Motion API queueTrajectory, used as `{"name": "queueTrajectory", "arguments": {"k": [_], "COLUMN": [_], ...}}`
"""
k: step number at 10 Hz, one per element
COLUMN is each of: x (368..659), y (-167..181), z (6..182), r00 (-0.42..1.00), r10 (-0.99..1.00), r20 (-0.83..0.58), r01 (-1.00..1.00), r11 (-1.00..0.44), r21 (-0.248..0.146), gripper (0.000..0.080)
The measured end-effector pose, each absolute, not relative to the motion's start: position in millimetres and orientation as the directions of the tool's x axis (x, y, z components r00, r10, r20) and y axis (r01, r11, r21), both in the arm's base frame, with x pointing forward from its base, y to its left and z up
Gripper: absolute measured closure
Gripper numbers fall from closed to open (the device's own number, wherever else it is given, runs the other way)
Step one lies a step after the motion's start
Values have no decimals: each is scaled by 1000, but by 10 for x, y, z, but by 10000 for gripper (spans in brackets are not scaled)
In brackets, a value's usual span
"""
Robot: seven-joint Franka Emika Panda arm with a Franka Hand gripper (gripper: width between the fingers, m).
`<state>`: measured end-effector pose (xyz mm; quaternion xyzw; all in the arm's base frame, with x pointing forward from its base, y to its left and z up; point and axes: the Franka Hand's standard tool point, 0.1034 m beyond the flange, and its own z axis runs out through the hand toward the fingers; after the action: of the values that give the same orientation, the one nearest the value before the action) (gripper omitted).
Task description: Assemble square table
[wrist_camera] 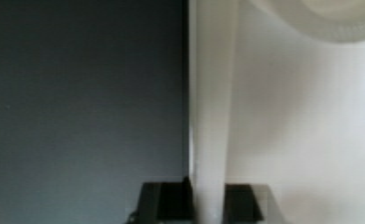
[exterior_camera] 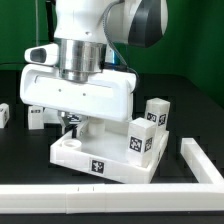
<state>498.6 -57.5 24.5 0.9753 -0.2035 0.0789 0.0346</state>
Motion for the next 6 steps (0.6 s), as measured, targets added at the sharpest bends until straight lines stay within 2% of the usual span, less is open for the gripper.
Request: {"name": "queueTrajectory", "arguments": {"k": [3,6], "x": [4998,5216], "y": [-571,-476], "z": [235,171], "r00": [971,986], "r10": [-182,31], "r20": [156,165], "r01": [-196,10], "r11": [-978,-992], "r21": [75,126], "gripper": [742,738]}}
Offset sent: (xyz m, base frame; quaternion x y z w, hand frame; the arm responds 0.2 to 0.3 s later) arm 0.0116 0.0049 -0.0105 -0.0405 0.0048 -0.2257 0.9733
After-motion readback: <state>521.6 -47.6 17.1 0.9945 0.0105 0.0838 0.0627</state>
